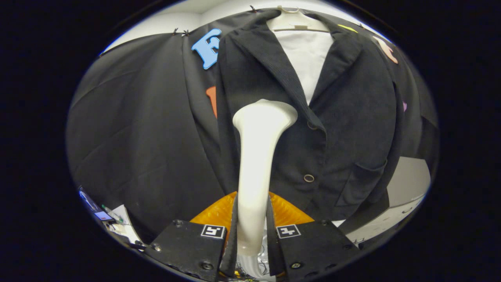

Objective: Iron the clothes twice with a garment steamer, once on the left side and once on the right side.

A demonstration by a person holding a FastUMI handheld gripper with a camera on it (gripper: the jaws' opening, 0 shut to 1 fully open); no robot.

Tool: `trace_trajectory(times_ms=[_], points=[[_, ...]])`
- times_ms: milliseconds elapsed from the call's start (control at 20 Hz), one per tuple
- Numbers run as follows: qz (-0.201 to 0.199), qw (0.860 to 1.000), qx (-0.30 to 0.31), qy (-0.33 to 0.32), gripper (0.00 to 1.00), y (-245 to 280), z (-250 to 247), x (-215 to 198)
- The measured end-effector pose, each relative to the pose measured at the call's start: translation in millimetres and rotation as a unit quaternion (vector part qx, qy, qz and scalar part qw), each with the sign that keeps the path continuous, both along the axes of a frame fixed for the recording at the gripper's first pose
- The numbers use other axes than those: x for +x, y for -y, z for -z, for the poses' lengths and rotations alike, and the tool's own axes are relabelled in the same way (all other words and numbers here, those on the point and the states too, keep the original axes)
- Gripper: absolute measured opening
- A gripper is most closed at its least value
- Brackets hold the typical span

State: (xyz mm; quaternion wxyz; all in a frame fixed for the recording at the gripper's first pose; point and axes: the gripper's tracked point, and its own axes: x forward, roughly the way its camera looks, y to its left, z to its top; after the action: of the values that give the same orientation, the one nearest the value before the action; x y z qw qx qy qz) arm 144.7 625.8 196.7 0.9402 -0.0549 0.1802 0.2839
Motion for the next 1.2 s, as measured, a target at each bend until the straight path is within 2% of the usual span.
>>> trace_trajectory(times_ms=[1200], points=[[0.005, 0.996, -0.047, -0.078, 0.34, 18.8, 103.6, 12.7]])
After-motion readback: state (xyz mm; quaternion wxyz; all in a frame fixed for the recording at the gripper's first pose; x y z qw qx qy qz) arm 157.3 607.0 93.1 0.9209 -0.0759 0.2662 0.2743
